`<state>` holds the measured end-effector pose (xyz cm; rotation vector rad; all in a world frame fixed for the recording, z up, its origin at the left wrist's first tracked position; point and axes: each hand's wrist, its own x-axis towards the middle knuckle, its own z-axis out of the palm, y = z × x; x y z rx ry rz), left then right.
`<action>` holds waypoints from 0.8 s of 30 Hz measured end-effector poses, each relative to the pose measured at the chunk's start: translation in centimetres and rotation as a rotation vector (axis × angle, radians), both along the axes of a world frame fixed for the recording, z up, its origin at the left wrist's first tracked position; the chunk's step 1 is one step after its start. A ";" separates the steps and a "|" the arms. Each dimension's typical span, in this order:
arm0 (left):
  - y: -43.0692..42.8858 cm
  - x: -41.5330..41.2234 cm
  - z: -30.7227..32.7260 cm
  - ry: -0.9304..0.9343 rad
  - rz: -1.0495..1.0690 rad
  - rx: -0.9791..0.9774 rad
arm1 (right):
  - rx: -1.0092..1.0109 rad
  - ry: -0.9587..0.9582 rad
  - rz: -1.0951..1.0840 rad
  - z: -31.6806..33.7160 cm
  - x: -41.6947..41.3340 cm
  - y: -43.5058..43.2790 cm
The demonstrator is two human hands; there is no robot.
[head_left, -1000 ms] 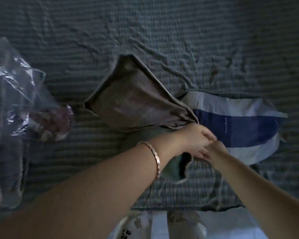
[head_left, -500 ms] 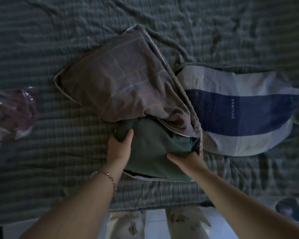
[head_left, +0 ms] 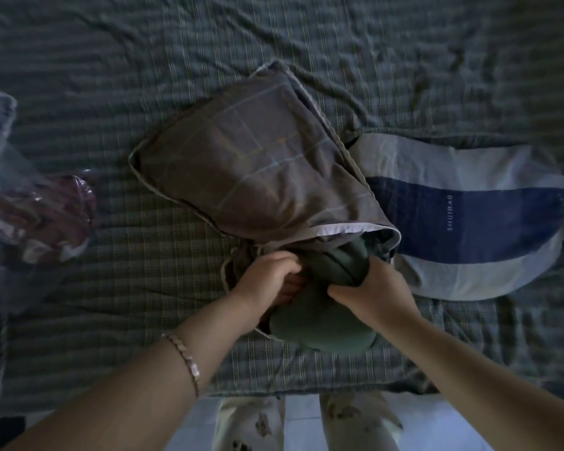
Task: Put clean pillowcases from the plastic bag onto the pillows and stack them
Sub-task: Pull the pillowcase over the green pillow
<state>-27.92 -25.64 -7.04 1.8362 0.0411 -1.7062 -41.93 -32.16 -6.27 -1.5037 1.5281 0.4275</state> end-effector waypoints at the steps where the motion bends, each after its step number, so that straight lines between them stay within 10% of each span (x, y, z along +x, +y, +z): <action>1: 0.2 0.4 -0.6 -0.134 -0.024 -0.024 | -0.027 -0.013 0.003 0.2 0.2 -0.4; 8: -2.7 2.5 -4.1 -0.884 -0.303 -0.214 | -0.223 -0.036 0.114 2.3 1.0 -1.3; 12: -2.7 1.2 0.5 -1.000 -0.221 -0.480 | -0.400 -0.068 0.101 4.0 1.9 -2.7; 16: 0.5 0.1 5.8 -0.871 -0.693 -0.904 | -0.361 -0.123 0.308 5.5 4.4 -3.9; 24: 5.1 8.2 0.0 -1.369 -0.837 -0.109 | -0.231 -0.304 0.010 6.9 5.8 -4.5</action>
